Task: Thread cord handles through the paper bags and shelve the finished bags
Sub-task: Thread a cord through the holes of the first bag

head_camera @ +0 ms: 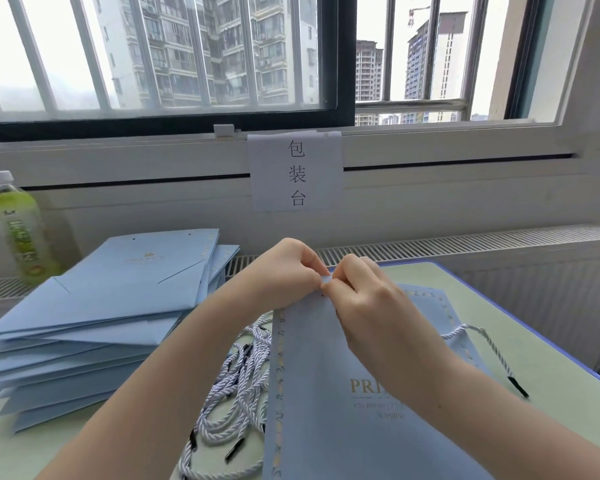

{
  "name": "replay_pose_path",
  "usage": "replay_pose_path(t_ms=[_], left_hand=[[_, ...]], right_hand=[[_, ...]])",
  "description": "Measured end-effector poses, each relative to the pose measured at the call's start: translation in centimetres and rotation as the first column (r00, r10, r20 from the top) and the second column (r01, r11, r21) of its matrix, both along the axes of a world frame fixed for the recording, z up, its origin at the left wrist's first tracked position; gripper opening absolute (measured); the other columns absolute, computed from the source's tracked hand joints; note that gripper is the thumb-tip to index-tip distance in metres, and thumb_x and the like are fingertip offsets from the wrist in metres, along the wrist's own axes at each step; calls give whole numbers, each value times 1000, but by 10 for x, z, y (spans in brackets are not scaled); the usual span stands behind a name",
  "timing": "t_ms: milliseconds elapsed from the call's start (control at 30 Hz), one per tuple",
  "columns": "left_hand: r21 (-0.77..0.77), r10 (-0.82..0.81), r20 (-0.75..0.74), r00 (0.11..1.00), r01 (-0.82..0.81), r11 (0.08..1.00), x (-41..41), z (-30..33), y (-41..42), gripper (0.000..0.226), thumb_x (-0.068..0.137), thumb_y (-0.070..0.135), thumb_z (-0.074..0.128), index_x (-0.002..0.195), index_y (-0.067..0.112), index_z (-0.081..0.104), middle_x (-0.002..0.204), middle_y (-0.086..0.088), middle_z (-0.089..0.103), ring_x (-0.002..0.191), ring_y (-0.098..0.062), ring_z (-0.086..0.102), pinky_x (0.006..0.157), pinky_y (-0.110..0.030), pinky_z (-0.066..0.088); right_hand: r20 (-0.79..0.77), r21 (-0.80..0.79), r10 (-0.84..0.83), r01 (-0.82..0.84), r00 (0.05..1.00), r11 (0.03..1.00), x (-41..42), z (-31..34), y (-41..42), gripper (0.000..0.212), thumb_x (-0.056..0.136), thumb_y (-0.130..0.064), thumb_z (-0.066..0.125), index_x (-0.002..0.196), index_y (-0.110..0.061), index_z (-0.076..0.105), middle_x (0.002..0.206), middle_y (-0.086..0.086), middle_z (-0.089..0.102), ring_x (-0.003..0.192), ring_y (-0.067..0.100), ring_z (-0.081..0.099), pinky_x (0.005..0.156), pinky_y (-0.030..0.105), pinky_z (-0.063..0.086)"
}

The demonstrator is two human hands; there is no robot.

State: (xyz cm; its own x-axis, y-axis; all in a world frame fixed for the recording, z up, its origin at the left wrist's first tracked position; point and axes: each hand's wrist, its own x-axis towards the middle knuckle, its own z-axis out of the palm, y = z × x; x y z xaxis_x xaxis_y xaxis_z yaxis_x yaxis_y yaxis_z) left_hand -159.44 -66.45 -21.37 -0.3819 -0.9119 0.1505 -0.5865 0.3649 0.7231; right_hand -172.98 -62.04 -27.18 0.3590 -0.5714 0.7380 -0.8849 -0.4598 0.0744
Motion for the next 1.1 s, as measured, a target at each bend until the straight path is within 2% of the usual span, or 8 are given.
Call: replay_pose_path(t_ms=[133, 233, 467, 567, 800, 933, 1000, 1100], left_hand=[[39, 21, -15, 1000, -20, 999, 1, 3, 0, 21, 78, -3, 51, 72, 10, 66, 72, -7, 61, 66, -16, 54, 63, -24, 43], [33, 31, 20, 999, -31, 999, -1, 2, 1, 19, 81, 0, 47, 76, 9, 63, 72, -5, 56, 65, -15, 49, 58, -22, 39], [15, 52, 42, 998, -53, 998, -5, 3, 2, 18, 85, 6, 46, 69, 10, 53, 69, -4, 48, 64, -17, 41, 58, -26, 32], [38, 62, 50, 997, -64, 997, -5, 4, 3, 21, 85, 9, 48, 63, 12, 49, 62, -2, 41, 60, -17, 36, 54, -26, 27], [58, 95, -2, 995, -95, 994, -7, 4, 7, 11, 53, 24, 39, 49, 18, 31, 59, -3, 24, 58, -20, 21, 54, -29, 16], [72, 91, 9, 996, -91, 993, -4, 1, 3, 20, 67, 25, 45, 56, 17, 31, 62, -4, 24, 61, -20, 22, 54, -30, 16], [79, 116, 3, 993, -116, 990, -3, -2, -2, 30, 83, 18, 44, 57, 18, 29, 62, -2, 24, 58, -20, 21, 54, -30, 16], [120, 153, -15, 988, -150, 981, -3, -4, -5, 39, 87, 20, 45, 50, 19, 32, 59, 0, 25, 54, -18, 23, 52, -28, 18]], right_hand=[[182, 36, 181, -190, 967, 981, -1, -2, -5, 12, 87, -4, 53, 90, -6, 64, 79, 5, 53, 68, 21, 48, 61, 24, 37], [292, 66, 247, -277, 924, 959, -2, -1, -7, 28, 92, -20, 44, 89, -5, 67, 80, 5, 57, 69, 20, 50, 63, 27, 40], [465, 126, 214, -303, 859, 945, 1, -1, -6, 6, 86, -10, 58, 89, -12, 63, 81, -3, 55, 72, 10, 47, 65, 12, 37], [547, 193, 153, -302, 823, 934, 1, 0, -4, 14, 84, -7, 65, 86, -18, 56, 81, -10, 55, 77, 4, 49, 68, 10, 37], [328, 76, 87, -118, 941, 990, -2, -6, -9, 10, 85, -26, 55, 88, -18, 60, 96, -3, 50, 91, 15, 42, 78, 17, 35], [180, -11, -15, 17, 984, 1000, -1, -6, -8, 11, 84, -30, 49, 84, -22, 54, 97, -4, 54, 91, 19, 44, 76, 32, 32], [194, 7, 7, -8, 981, 1000, 0, -5, -9, 10, 83, -30, 49, 81, -21, 54, 86, -6, 56, 83, 20, 50, 76, 34, 30], [235, 53, 75, -90, 969, 995, 3, -6, -9, 13, 82, -34, 47, 81, -23, 53, 82, -7, 56, 80, 19, 51, 77, 33, 30]])
